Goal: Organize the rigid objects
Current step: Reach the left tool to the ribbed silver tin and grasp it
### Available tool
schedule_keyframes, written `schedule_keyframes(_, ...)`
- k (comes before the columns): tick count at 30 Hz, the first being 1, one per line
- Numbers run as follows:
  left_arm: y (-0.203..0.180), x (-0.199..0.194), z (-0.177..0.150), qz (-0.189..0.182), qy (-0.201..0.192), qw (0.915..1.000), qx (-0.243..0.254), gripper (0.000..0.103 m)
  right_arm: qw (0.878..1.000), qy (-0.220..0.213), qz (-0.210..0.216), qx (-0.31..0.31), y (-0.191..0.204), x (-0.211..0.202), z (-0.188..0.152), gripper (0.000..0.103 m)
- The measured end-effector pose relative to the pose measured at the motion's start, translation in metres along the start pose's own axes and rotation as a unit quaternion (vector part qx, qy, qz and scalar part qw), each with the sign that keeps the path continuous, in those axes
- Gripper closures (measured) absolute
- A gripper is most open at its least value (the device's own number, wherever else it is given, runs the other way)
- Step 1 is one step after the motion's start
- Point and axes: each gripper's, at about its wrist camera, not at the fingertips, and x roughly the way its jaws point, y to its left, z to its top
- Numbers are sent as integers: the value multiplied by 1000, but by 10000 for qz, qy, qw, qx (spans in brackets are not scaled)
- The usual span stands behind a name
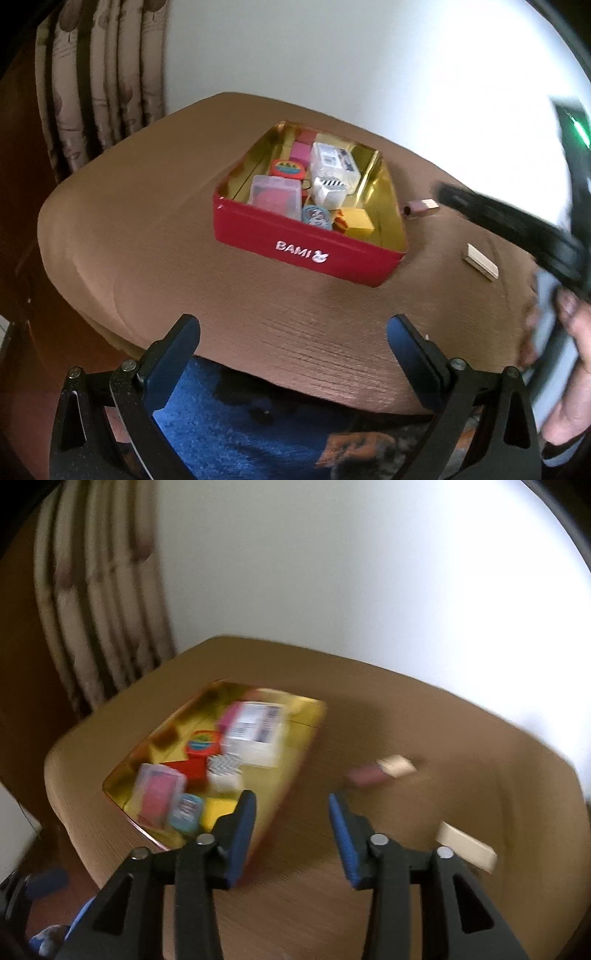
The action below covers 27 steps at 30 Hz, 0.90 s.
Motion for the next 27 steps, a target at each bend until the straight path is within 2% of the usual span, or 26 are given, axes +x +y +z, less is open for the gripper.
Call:
schedule_keyframes(2, -6, -3, -1, -125, -122, 9998, 102, 3, 9992, -23, -229, 313, -46, -15, -19, 35)
schedule_keyframes(5, -23, -6, -4, -315, -329, 9981, 419, 3, 9956, -24, -649, 670, -105, -36, -54, 35)
schedule_keyframes(7, -43, -1, -5, -467, -264, 9955, 777, 3, 9924, -9, -770, 960, -142, -51, -78, 35)
schedule_keyframes(10, -86, 11, -5, -650, -255, 9860, 1514, 3, 9876, 0, -871, 1306, -178, -66, -106, 35)
schedule_keyframes(12, -115, 19, -3, -666, -248, 9793, 1894, 3, 9843, 84, -832, 1553, -197, -71, -123, 35)
schedule_keyframes(14, -152, 29, -1, -869, -203, 9699, 2264, 3, 9796, 144, -728, 1867, -212, -72, -134, 35)
schedule_keyframes(16, -190, 43, 0, -1106, -155, 9604, 2554, 3, 9724, 238, -598, 2243, -226, -71, -132, 35)
schedule_keyframes(18, -223, 62, 1, -1078, -74, 9554, 2749, 3, 9691, -39, -432, 2429, -238, -81, -126, 35)
schedule_keyframes(20, -255, 78, 1, -1161, -154, 9475, 2977, 2, 9689, -343, -678, 2355, -243, -98, -114, 35)
schedule_keyframes(22, -280, 95, -1, -1110, -128, 9414, 3183, 1, 9687, -501, -753, 2313, -246, -109, -109, 35)
schedule_keyframes(24, -294, 113, 3, -999, -69, 9407, 3242, 1, 9693, -509, -711, 2300, -250, -115, -106, 35)
schedule_keyframes(27, -302, 139, 14, -863, 49, 9512, 2961, 1, 9662, -495, -647, 2446, -256, -116, -107, 35)
